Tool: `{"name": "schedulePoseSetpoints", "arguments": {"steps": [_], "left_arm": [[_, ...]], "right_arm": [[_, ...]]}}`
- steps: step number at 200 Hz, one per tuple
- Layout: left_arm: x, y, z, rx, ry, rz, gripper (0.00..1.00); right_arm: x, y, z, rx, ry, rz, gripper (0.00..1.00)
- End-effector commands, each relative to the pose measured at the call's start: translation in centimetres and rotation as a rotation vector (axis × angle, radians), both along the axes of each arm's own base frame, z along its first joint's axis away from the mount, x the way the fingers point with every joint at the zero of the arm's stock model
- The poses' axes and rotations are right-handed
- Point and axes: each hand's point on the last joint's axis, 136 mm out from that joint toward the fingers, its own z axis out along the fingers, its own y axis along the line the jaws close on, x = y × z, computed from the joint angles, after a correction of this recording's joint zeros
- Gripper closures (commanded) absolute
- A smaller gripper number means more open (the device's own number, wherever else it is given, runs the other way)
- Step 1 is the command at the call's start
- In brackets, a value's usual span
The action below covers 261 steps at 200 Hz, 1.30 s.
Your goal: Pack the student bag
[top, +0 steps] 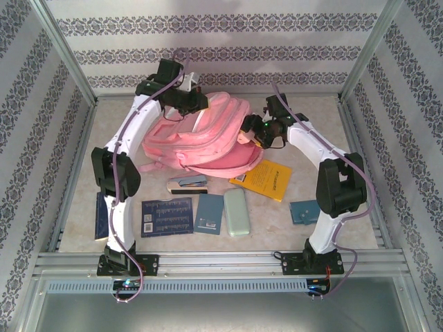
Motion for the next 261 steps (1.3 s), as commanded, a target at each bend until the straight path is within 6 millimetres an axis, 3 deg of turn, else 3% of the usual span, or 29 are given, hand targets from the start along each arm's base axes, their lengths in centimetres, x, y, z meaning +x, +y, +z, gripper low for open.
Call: {"name": "schedulePoseSetpoints", "arguments": {"steps": [1, 39, 73, 89, 112, 141, 177, 220, 261], "left_arm": [[-0.6, 0.5, 8.0, -0.132, -0.170, -0.006, 1.00], [-1.2, 0.1, 7.9, -0.156, -0.163, -0.039, 1.00], [-1.4, 0.4, 6.1, -0.116, -0.127, -0.044, 1.00], [-1.5, 0.6, 4.7, -0.067, -0.096, -0.019, 0.75], [-2.7, 0.1, 3.8, 0.079, -0.102, -0.001, 0.52], [-4.8, -1.4, 4.2, 0.232, -0.125, -0.004, 0.37], [-8.2, -3.7, 4.4, 0.377, -0.175, -0.064, 0.22], [-10.1, -4.1, 2.6, 0.592, -0.206, -0.097, 0.18], [-8.9, -2.7, 2.5, 0.819, -0.282, -0.001, 0.19]], "right_arm": [[0.1, -1.0, 0.4, 0.025, -0.029, -0.027, 0.53], [0.6, 1.1, -0.8, 0.083, -0.013, 0.019, 0.53], [2.4, 6.1, 2.8, 0.225, -0.091, 0.092, 0.53], [2.7, 8.0, 5.3, 0.293, -0.132, 0.108, 0.53], [2.5, 9.2, 8.4, 0.357, -0.190, 0.096, 0.53], [1.9, 10.3, 10.7, 0.402, -0.225, 0.102, 0.54], [1.4, 11.7, 11.1, 0.414, -0.224, 0.123, 0.55], [1.4, 12.9, 11.1, 0.436, -0.226, 0.139, 0.56], [1.1, 13.6, 11.4, 0.459, -0.228, 0.155, 0.56]]}}
